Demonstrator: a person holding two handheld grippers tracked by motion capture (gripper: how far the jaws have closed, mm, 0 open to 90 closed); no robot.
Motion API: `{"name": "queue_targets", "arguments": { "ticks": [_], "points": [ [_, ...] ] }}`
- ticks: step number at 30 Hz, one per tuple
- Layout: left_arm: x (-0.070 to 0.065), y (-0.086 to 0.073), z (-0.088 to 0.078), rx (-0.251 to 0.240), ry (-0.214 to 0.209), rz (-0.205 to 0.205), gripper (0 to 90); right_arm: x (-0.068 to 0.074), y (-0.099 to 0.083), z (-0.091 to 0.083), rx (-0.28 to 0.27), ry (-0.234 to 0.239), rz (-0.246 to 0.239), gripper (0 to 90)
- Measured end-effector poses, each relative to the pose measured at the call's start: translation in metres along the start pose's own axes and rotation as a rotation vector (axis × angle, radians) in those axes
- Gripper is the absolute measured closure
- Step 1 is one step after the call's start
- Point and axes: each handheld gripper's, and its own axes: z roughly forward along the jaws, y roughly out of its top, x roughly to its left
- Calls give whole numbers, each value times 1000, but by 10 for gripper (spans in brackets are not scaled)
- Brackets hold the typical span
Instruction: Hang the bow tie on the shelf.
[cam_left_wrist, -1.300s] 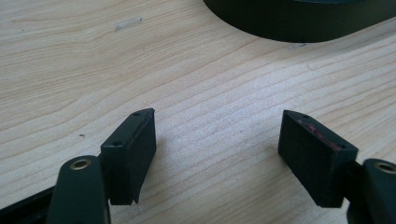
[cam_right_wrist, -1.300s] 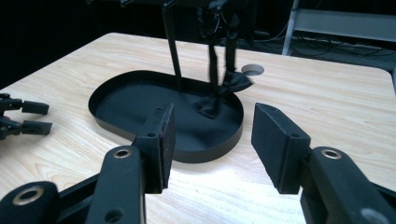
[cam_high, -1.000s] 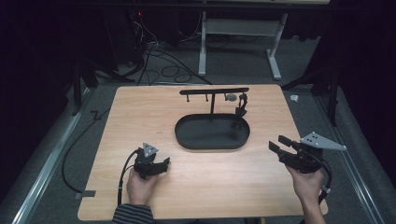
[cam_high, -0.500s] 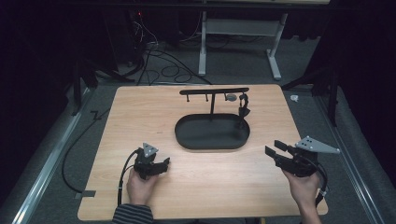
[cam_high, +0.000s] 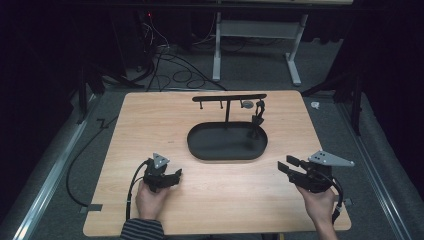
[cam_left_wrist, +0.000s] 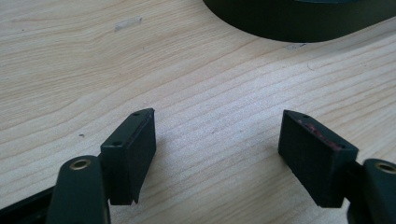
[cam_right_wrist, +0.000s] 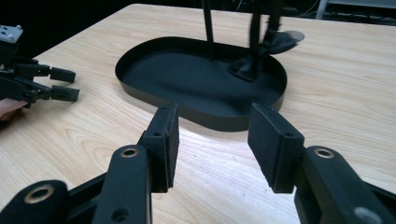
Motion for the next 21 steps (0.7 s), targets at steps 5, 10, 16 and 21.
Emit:
{"name": "queue_targets", "arguments": {
  "ticks": [5, 10, 16, 21],
  "points": [
    [0, 0, 0, 0, 0, 0, 281, 5, -2, 6, 11, 14, -1, 550],
    [0, 0, 0, 0, 0, 0, 281, 8, -3, 11, 17, 24, -5, 550],
    [0, 0, 0, 0, 0, 0, 281, 8, -5, 20, 30, 45, -2, 552],
    [0, 0, 0, 0, 0, 0, 281, 9, -6, 25, 32, 55, 6, 553]
  ]
}}
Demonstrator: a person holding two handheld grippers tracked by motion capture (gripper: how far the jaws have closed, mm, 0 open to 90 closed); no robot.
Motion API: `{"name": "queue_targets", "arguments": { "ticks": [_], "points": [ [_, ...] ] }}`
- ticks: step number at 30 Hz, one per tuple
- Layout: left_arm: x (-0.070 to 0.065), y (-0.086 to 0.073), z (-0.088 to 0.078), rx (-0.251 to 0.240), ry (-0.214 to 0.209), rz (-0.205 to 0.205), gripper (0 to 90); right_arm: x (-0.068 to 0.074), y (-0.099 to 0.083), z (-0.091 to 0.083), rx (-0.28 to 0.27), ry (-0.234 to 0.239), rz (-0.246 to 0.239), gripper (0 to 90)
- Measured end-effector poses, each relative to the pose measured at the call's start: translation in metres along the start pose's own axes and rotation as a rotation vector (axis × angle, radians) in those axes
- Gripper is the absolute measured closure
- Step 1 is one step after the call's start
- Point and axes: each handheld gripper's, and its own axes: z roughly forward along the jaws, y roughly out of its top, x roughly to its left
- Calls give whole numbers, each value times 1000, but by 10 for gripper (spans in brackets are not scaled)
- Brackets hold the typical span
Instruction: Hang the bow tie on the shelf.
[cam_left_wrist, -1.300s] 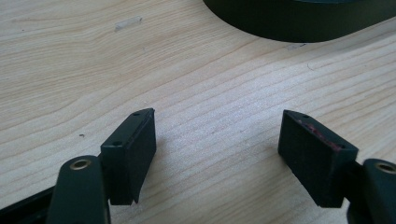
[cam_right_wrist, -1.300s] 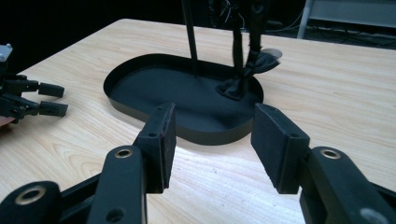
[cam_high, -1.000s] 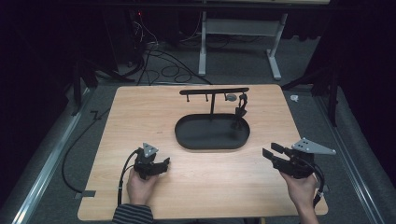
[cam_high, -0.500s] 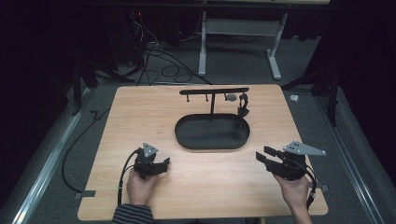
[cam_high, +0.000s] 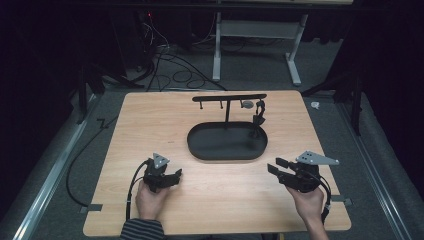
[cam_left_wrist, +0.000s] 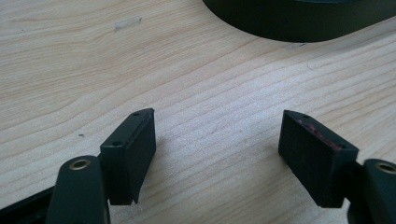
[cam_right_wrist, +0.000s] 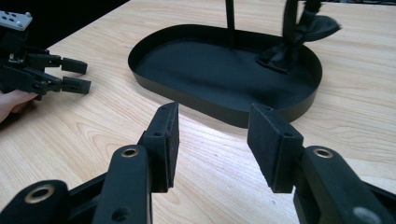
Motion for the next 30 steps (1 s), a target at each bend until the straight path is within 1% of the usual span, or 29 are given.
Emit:
{"name": "queue_targets", "arguments": {
  "ticks": [3, 6, 7, 13, 16, 20, 24, 26, 30],
  "points": [
    [0, 0, 0, 0, 0, 0, 281, -1, -3, 6, 2, 14, 9, 554],
    [0, 0, 0, 0, 0, 0, 281, -2, -4, 9, 10, 15, 11, 554],
    [0, 0, 0, 0, 0, 0, 281, -3, -6, 12, 15, 22, 19, 555],
    [0, 0, 0, 0, 0, 0, 281, -4, -10, 20, 25, 22, 34, 557],
    [0, 0, 0, 0, 0, 0, 281, -5, -11, 23, 31, 22, 32, 560],
    [0, 0, 0, 2, 0, 0, 281, -5, -13, 30, 46, 19, 41, 573],
    [0, 0, 0, 2, 0, 0, 281, -5, -14, 36, 56, 11, 33, 571],
    [0, 0, 0, 2, 0, 0, 281, -6, -15, 41, 60, 11, 40, 569],
    [0, 0, 0, 2, 0, 0, 281, -6, -16, 45, 71, 12, 45, 567]
  ]
}}
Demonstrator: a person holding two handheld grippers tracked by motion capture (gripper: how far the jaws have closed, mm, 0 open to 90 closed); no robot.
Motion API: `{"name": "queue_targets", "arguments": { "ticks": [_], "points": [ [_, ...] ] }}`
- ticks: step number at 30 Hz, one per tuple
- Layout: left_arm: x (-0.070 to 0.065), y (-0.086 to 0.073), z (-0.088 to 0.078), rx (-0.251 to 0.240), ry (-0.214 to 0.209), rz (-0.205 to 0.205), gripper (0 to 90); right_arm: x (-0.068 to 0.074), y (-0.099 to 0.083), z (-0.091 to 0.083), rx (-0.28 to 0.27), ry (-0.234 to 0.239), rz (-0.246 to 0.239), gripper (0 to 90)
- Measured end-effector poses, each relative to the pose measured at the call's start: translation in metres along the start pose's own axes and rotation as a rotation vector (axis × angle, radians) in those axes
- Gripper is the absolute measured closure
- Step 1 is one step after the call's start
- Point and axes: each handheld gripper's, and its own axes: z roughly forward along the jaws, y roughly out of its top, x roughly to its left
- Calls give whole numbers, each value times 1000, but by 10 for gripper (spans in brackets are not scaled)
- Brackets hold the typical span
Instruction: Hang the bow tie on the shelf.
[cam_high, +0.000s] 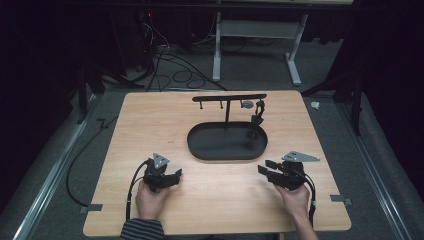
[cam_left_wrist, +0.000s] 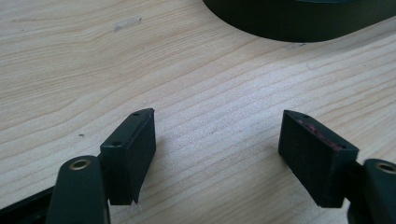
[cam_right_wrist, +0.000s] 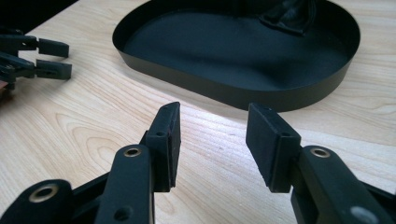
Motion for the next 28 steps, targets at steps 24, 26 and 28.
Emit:
{"name": "queue_targets", "arguments": {
  "ticks": [24, 26, 28],
  "points": [
    [0, 0, 0, 1, -2, 1, 281, 9, -23, 48, 126, -194, -134, 489],
    [0, 0, 0, 1, -2, 1, 281, 9, -23, 48, 122, -201, -137, 485],
    [0, 0, 0, 2, -2, 1, 281, 9, -23, 48, 122, -202, -136, 483]
  ]
}}
